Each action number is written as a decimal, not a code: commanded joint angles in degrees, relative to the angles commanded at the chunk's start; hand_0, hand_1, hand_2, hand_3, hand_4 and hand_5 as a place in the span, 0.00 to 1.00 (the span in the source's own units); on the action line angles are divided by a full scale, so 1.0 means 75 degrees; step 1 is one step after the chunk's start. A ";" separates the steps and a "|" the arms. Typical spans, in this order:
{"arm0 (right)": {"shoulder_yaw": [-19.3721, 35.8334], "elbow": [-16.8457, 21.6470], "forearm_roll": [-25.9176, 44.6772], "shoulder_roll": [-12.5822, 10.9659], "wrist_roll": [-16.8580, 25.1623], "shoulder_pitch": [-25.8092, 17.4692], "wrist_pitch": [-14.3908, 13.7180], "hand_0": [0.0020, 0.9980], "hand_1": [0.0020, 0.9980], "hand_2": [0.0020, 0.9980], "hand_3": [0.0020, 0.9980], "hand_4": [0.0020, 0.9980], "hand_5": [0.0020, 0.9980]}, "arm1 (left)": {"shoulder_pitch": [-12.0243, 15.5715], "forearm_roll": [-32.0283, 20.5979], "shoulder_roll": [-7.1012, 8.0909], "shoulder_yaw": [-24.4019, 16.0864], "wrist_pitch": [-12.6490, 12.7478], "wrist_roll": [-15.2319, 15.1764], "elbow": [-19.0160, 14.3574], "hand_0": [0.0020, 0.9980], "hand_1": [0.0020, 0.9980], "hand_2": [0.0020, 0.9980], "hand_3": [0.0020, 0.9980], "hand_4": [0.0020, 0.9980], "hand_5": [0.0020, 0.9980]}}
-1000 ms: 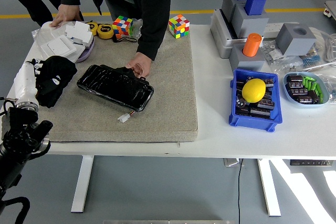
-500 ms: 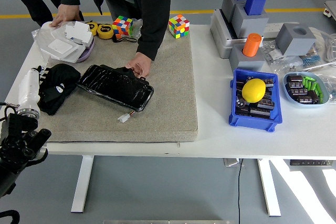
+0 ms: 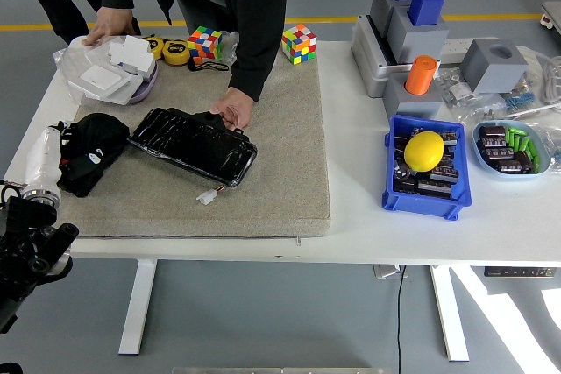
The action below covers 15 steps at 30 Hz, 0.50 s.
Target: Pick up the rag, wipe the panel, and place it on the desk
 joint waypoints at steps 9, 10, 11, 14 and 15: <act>0.0075 -0.0007 -0.0046 0.0022 -0.0001 -0.0037 0.0004 0.53 0.55 0.49 0.52 0.89 0.34 | 0.0549 -0.0039 0.0149 -0.0479 -0.0161 0.0170 -0.1305 0.77 0.92 0.97 0.94 1.00 0.35; 0.0072 -0.0005 -0.0045 0.0023 -0.0001 -0.0033 0.0005 0.53 0.55 0.49 0.52 0.89 0.34 | 0.0613 -0.0059 0.0156 -0.0576 -0.0179 0.0151 -0.1443 0.77 0.92 0.97 0.94 1.00 0.35; 0.0070 -0.0004 -0.0046 0.0023 -0.0001 -0.0028 0.0005 0.53 0.55 0.49 0.52 0.89 0.34 | 0.0650 -0.0077 0.0160 -0.0642 -0.0189 0.0129 -0.1531 0.78 0.93 0.98 0.96 1.00 0.36; 0.0098 -0.0004 -0.0051 0.0036 0.0001 -0.0023 0.0004 0.53 0.55 0.49 0.52 0.89 0.34 | 0.0834 -0.0414 0.0182 -0.0957 -0.0122 -0.0324 -0.1938 0.78 0.93 0.98 0.96 1.00 0.36; 0.0105 -0.0005 -0.0057 0.0038 0.0001 -0.0023 0.0004 0.53 0.55 0.49 0.52 0.89 0.34 | 0.0876 -0.0580 0.0181 -0.1065 -0.0058 -0.0559 -0.2034 0.78 0.93 0.98 0.96 1.00 0.36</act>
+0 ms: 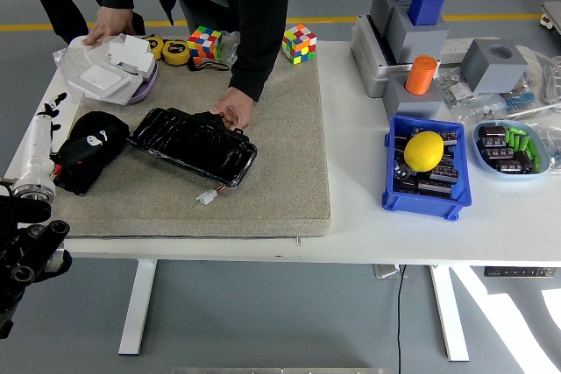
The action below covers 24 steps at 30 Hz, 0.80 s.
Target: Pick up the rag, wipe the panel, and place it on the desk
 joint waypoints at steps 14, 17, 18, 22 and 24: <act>0.0097 -0.0114 -0.0214 0.0016 0.0015 0.0092 -0.0011 0.53 0.55 0.49 0.52 0.90 0.34 | 0.0354 -0.0753 -0.0129 -0.2090 0.0058 -0.1081 -0.1093 0.66 0.75 0.78 0.80 1.00 0.38; 0.0159 -0.0156 -0.0285 0.0036 0.0013 0.0113 -0.0015 0.53 0.55 0.49 0.52 0.90 0.34 | 0.0374 -0.0755 -0.0130 -0.2220 0.0029 -0.1079 -0.1173 0.66 0.75 0.78 0.80 1.00 0.38; 0.0191 -0.0168 -0.0309 0.0044 0.0014 0.0120 -0.0018 0.53 0.55 0.49 0.52 0.90 0.34 | 0.0382 -0.0765 -0.0135 -0.2247 0.0005 -0.1066 -0.1191 0.66 0.75 0.78 0.80 1.00 0.38; 0.0378 -0.0262 -0.0495 0.0077 0.0011 0.0154 -0.0023 0.53 0.55 0.49 0.52 0.89 0.34 | 0.0452 -0.0806 -0.0189 -0.2402 -0.0145 -0.1048 -0.1312 0.66 0.75 0.78 0.80 1.00 0.39; 0.0419 -0.0280 -0.0533 0.0083 0.0012 0.0160 -0.0026 0.53 0.55 0.49 0.52 0.89 0.34 | 0.0480 -0.0797 -0.0219 -0.2485 -0.0185 -0.1027 -0.1373 0.66 0.75 0.78 0.80 1.00 0.39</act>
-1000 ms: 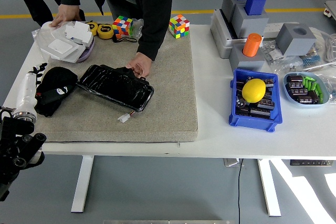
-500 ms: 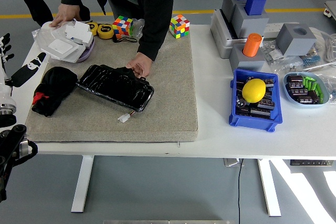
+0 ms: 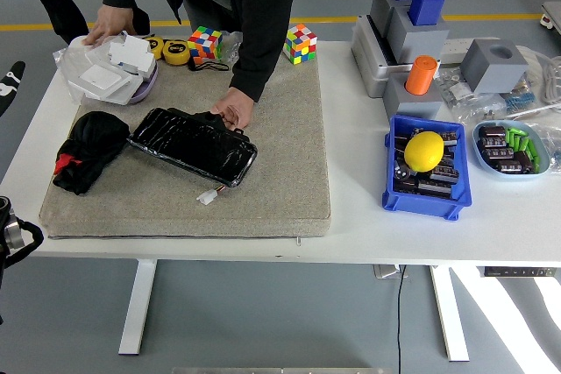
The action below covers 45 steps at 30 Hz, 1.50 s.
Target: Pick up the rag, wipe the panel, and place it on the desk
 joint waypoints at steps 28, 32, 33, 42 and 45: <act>0.0292 -0.0176 -0.0360 -0.0071 0.0012 0.0092 -0.0030 0.53 0.55 0.49 0.52 0.89 0.35 | 0.0041 0.0124 0.0003 -0.0215 -0.0110 0.0239 -0.0314 0.67 0.75 0.78 0.80 1.00 0.40; 0.0286 -0.0179 -0.0367 -0.0081 0.0009 0.0093 -0.0036 0.53 0.55 0.49 0.52 0.89 0.35 | 0.0029 0.0118 0.0006 -0.0183 -0.0124 0.0254 -0.0327 0.67 0.75 0.78 0.80 1.00 0.40; 0.0290 -0.0181 -0.0377 -0.0086 0.0007 0.0089 -0.0041 0.53 0.55 0.49 0.52 0.89 0.35 | 0.0030 0.0115 0.0005 -0.0175 -0.0126 0.0257 -0.0337 0.67 0.75 0.78 0.80 1.00 0.40; 0.0232 -0.0175 -0.0325 -0.0125 0.0005 0.0082 -0.0050 0.53 0.55 0.49 0.52 0.89 0.35 | 0.0045 0.0146 -0.0011 -0.0168 -0.0136 0.0290 -0.0319 0.67 0.75 0.78 0.80 1.00 0.40; 0.0289 -0.0173 -0.0334 -0.0115 0.0004 0.0061 -0.0053 0.53 0.55 0.49 0.52 0.89 0.35 | 0.0019 0.0152 -0.0024 -0.0121 -0.0140 0.0290 -0.0310 0.68 0.75 0.78 0.80 1.00 0.40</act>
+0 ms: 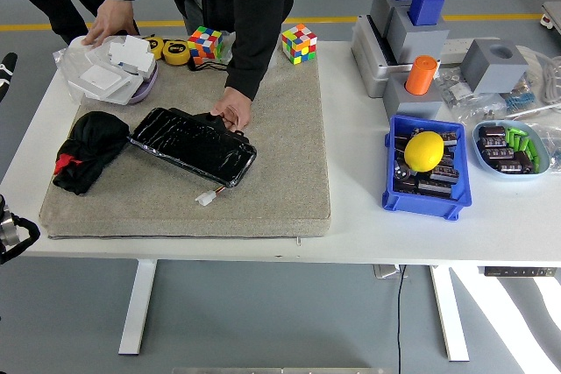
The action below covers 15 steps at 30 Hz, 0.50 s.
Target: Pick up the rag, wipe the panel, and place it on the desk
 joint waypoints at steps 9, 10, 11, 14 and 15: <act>0.0168 0.0007 -0.0024 0.0077 -0.0008 -0.0088 0.0004 0.53 0.55 0.49 0.52 0.89 0.35 | -0.0042 0.0030 -0.0039 0.0138 -0.0034 0.0041 0.0043 0.67 0.75 0.79 0.81 1.00 0.40; 0.0166 0.0009 -0.0020 0.0084 -0.0007 -0.0093 0.0004 0.53 0.55 0.49 0.52 0.89 0.35 | -0.0044 0.0041 -0.0047 0.0148 -0.0035 0.0046 0.0041 0.67 0.75 0.79 0.81 1.00 0.40; 0.0168 0.0008 -0.0018 0.0090 -0.0007 -0.0096 0.0006 0.53 0.55 0.49 0.52 0.89 0.35 | -0.0048 0.0043 -0.0053 0.0161 -0.0040 0.0054 0.0044 0.67 0.75 0.79 0.81 1.00 0.40; 0.0178 0.0009 -0.0017 0.0089 -0.0004 -0.0107 0.0008 0.53 0.55 0.49 0.52 0.88 0.35 | -0.0062 0.0050 -0.0081 0.0201 -0.0053 0.0077 0.0063 0.68 0.75 0.79 0.81 1.00 0.40; 0.0179 0.0011 -0.0013 0.0085 -0.0002 -0.0109 0.0007 0.53 0.55 0.49 0.52 0.88 0.35 | -0.0068 0.0055 -0.0090 0.0208 -0.0057 0.0082 0.0064 0.68 0.75 0.79 0.81 1.00 0.40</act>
